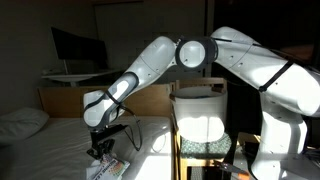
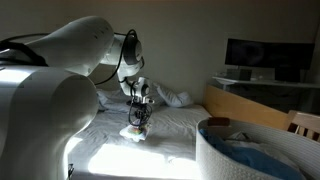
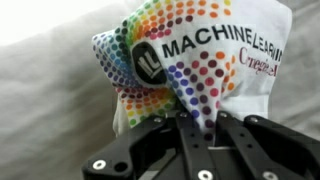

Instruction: Take the white and the blue cloths out of the basket and put them on the bed

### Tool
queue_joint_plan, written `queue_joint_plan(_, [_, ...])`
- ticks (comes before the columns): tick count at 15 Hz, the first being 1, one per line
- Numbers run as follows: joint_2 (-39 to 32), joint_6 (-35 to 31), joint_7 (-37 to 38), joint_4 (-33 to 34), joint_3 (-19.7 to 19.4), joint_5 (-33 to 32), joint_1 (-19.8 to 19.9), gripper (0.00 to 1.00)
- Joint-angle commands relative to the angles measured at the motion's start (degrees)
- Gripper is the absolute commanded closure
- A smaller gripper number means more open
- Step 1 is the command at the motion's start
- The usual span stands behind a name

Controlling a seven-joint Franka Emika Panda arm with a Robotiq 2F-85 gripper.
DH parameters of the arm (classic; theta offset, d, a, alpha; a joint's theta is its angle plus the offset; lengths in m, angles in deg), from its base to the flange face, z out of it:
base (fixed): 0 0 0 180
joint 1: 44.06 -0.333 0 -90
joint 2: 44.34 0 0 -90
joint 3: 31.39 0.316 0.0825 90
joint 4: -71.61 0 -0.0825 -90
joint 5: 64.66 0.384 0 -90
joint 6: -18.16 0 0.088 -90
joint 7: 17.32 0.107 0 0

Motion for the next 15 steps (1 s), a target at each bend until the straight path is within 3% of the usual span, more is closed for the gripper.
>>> queue_joint_plan(1, [-0.73,0.84,0.43,1.38,0.55,-0.58,0.36,0.83])
queue_joint_plan(3, [-0.92,1.27,0.47,2.25,0.56,-0.59,0.35,0.83])
queue_joint_plan(4, [-0.93,1.31,0.47,2.39,0.56,-0.59,0.35,0.91])
queue_joint_plan(15, [-9.4,4.51,1.06,1.33,-1.78,-2.38,-0.28,0.9])
